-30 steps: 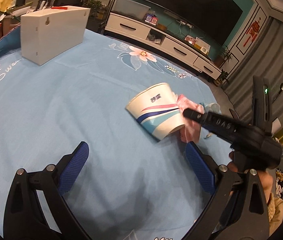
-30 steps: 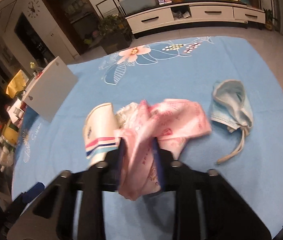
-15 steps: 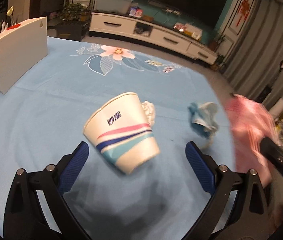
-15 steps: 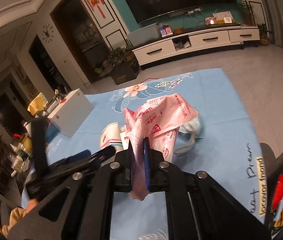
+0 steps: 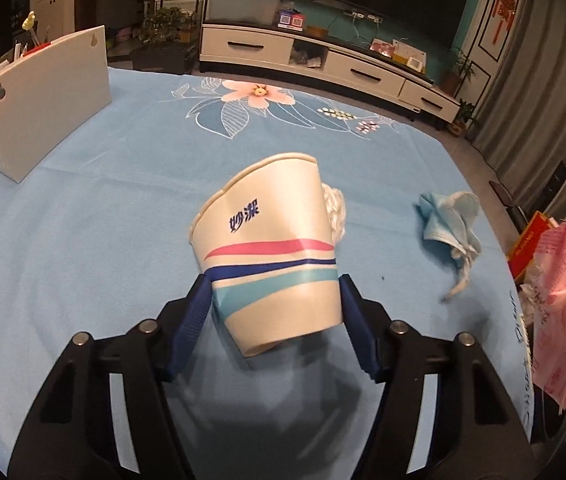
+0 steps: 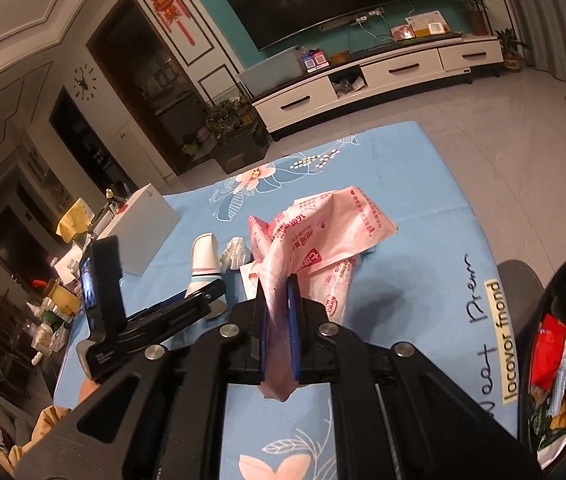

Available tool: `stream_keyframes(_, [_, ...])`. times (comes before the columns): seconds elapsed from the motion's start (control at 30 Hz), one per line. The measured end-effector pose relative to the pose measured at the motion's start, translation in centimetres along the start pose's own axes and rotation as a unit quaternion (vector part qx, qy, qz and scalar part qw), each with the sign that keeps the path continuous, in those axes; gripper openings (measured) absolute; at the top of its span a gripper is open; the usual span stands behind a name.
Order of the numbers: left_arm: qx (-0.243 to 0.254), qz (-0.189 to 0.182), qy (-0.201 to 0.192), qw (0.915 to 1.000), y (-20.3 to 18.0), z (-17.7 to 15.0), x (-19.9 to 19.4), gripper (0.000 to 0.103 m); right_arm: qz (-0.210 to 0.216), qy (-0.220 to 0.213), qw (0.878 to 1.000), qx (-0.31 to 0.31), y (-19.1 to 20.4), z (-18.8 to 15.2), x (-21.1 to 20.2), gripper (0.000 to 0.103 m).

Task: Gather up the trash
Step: 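Grasp the white paper cup with the left tool while the right tool grasps the pink wrapper, then carry the paper cup and pink wrapper over the black bin and open both tools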

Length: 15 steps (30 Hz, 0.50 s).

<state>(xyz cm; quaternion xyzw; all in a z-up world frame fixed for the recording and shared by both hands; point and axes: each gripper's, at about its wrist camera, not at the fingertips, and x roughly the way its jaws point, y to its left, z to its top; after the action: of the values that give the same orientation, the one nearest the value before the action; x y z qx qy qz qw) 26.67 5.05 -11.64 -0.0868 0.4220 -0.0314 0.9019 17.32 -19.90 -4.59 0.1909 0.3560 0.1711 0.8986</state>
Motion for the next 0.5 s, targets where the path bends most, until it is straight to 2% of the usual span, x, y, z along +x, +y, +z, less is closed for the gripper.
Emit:
stream_keyframes(0.13, [-0.008, -0.012, -0.004, 0.9999, 0.6, -0.9, -1.4, 0.064, -0.002, -0.003, 1.000, 0.001, 0.3, -0.4, -1.0, 0.010])
stream_keyframes(0.27, [-0.004, -0.028, -0.016, 0.9995, 0.5, -1.9, -4.4, 0.064, -0.006, -0.005, 1.000, 0.000, 0.5, -1.1, -2.5, 0.010])
stream_keyframes(0.5, [0.016, -0.051, -0.032, 0.9980, -1.2, -3.6, -8.9, 0.065, -0.019, -0.015, 1.000, 0.006, 0.5, -2.2, -5.3, 0.010])
